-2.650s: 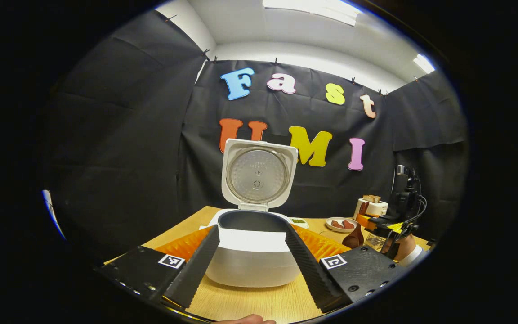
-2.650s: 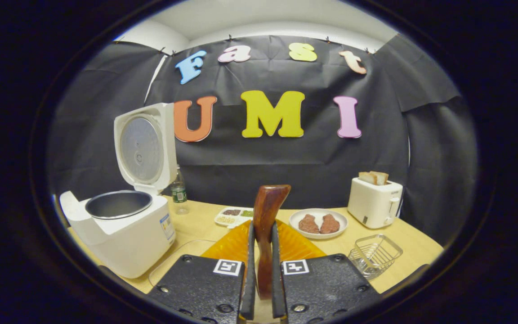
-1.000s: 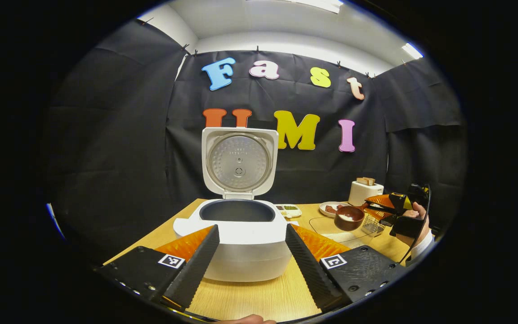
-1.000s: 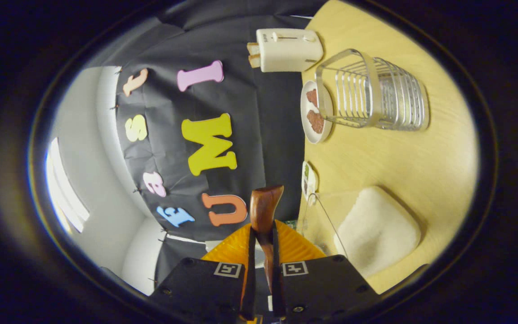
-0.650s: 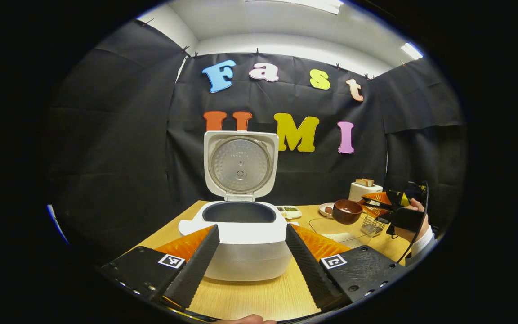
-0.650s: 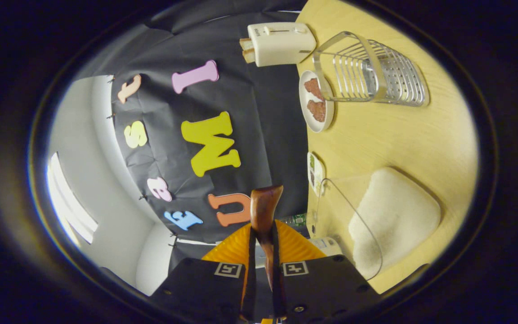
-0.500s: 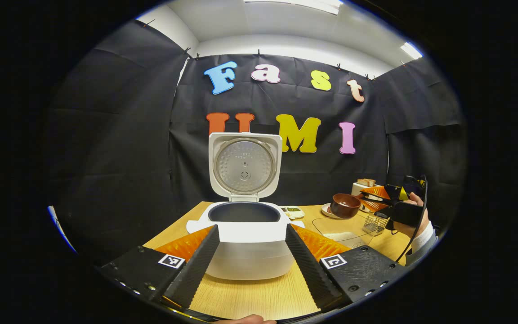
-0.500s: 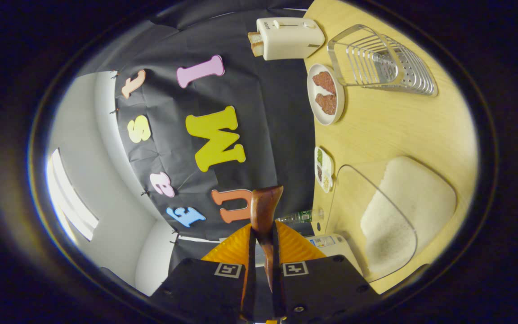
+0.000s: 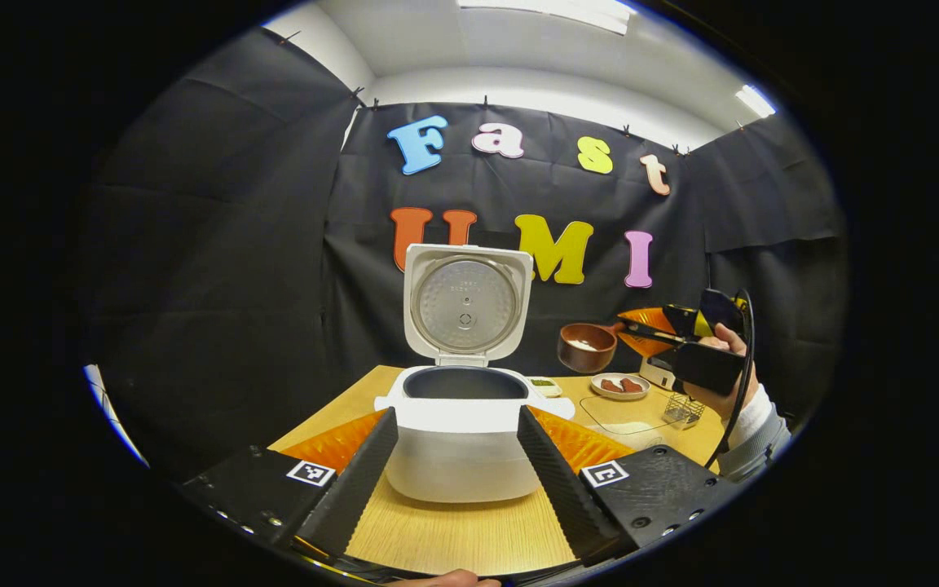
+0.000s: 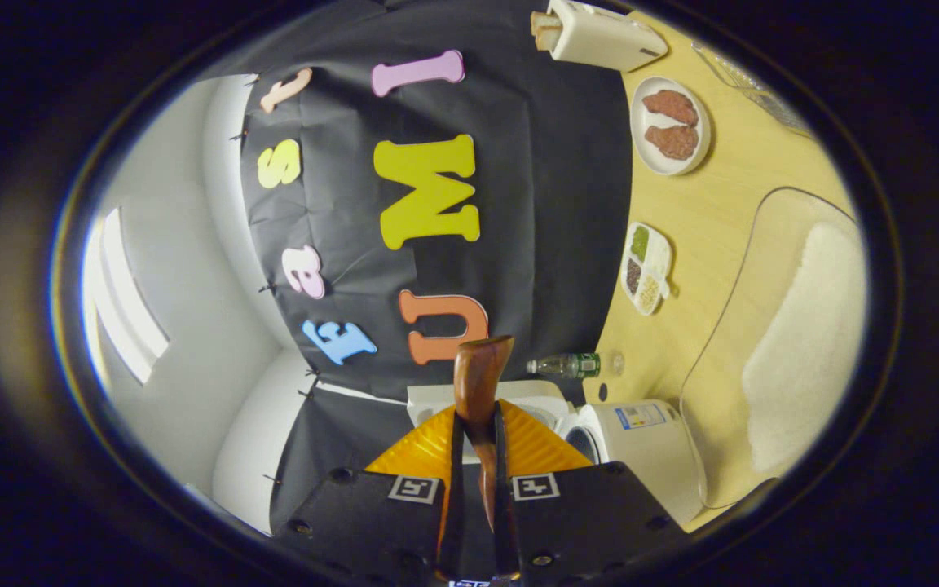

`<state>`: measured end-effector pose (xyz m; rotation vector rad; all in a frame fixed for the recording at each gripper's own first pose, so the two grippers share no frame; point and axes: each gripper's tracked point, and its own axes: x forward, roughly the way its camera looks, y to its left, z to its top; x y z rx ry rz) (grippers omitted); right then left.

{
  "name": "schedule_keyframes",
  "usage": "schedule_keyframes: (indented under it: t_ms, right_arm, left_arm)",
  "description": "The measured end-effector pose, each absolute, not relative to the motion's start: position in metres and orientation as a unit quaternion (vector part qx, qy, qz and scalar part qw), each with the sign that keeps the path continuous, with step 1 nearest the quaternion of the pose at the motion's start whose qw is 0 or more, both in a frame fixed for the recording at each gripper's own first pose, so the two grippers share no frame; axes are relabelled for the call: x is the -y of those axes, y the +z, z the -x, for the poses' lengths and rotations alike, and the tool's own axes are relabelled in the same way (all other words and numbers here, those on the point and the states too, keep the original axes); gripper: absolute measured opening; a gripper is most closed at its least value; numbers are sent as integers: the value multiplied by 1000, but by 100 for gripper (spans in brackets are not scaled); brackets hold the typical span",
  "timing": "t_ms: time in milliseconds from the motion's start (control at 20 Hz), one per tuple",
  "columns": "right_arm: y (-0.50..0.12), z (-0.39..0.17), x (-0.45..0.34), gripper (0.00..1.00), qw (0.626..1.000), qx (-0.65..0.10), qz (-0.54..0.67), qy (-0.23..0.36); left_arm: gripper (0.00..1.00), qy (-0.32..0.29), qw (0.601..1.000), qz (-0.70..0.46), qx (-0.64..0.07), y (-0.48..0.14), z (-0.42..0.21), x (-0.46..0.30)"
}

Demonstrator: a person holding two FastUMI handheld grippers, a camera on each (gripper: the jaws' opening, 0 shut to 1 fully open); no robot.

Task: Close the left gripper, press the button to open the rice cooker; take a wooden spoon from the chopstick holder with the right hand, scoop a spoonful of rice and pour it into the rice cooker, then put the wooden spoon back into the chopstick holder.

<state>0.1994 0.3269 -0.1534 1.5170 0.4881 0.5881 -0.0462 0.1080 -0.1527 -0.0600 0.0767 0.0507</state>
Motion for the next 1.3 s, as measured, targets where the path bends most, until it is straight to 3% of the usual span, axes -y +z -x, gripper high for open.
schedule_keyframes:
  t_ms: [250, 550, 600, 650, 900, 1300]
  right_arm:
    - [-145, -216, -366, 19, 696, -205, -639, 255]
    - [-137, -221, -373, 19, 810, -98, -556, 160]
    - [-129, -215, -381, 15, 823, -85, -537, 167]
    - [-123, -211, -392, 19, 833, -75, -519, 177]
    - [-109, -199, -429, 20, 882, -50, -419, 209]
    - [-97, -180, -485, 20, 922, -26, -275, 273]
  left_arm:
    - [95, 29, 998, 38, -34, -150, 53, -120]
    - [94, 39, 998, 46, -32, -157, 62, -137]
    - [95, 42, 997, 48, -33, -157, 63, -139]
    - [95, 44, 997, 50, -33, -158, 65, -142]
    - [94, 63, 996, 52, -26, -162, 71, -162]
    - [95, 76, 992, 89, -41, -184, 68, -179]
